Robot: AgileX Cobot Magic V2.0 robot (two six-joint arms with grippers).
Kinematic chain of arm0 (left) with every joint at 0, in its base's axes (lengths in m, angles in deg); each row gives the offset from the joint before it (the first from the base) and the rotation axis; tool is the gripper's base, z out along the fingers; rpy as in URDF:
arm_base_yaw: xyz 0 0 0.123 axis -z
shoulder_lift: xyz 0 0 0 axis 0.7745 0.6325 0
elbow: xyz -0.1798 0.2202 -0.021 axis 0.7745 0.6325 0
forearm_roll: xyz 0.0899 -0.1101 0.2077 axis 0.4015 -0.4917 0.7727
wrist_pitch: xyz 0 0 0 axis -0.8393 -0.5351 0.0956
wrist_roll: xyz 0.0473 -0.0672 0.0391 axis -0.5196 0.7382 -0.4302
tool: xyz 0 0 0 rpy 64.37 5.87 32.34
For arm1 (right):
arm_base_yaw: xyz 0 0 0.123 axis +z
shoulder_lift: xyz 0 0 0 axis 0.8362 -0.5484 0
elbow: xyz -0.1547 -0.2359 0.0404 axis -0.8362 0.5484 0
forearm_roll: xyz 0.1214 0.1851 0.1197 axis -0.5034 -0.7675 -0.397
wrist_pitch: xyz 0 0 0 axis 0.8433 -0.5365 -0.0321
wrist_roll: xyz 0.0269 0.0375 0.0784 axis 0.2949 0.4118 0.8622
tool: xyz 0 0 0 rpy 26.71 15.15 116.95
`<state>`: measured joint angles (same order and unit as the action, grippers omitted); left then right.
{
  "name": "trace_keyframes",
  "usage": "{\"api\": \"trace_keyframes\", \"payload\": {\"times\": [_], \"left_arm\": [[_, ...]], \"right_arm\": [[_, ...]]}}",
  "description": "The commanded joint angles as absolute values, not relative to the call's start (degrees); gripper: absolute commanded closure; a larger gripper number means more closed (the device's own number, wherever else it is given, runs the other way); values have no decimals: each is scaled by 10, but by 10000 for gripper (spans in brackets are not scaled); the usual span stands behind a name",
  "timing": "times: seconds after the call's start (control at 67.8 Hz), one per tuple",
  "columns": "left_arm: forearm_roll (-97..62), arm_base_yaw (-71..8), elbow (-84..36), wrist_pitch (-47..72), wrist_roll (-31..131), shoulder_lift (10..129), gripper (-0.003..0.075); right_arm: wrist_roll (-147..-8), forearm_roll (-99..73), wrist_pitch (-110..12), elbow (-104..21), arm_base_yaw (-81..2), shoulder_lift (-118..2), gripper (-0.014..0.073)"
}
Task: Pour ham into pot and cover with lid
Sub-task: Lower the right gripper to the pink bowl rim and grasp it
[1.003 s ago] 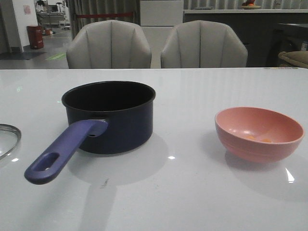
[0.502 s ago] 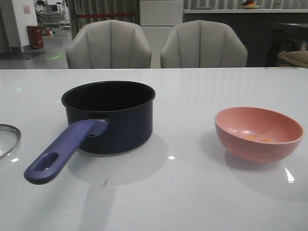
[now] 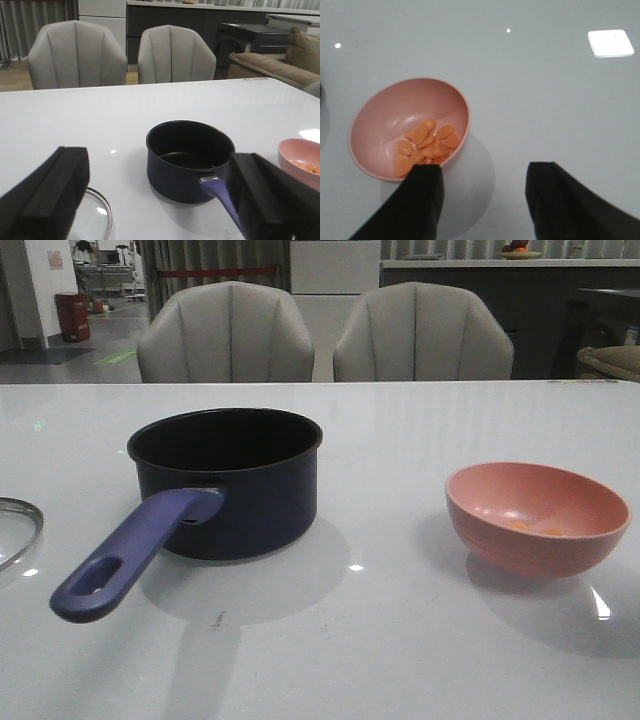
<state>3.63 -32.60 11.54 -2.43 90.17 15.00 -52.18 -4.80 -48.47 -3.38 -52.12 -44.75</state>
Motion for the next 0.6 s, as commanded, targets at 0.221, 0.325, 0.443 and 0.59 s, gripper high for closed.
{"api": "trace_keyframes", "payload": {"times": [0.221,0.325,0.443,0.59], "left_arm": [[32,-321,101,26,903,158,118],[32,-321,101,26,903,158,118],[32,-321,101,26,903,158,118],[32,-321,101,26,903,158,118]], "right_arm": [[-522,-51,-455,-190,-518,-711,99],[-522,-51,-472,-230,-505,-772,99],[-523,-51,-471,-259,-489,-825,99],[-523,-51,-467,-289,-490,-883,99]]}}
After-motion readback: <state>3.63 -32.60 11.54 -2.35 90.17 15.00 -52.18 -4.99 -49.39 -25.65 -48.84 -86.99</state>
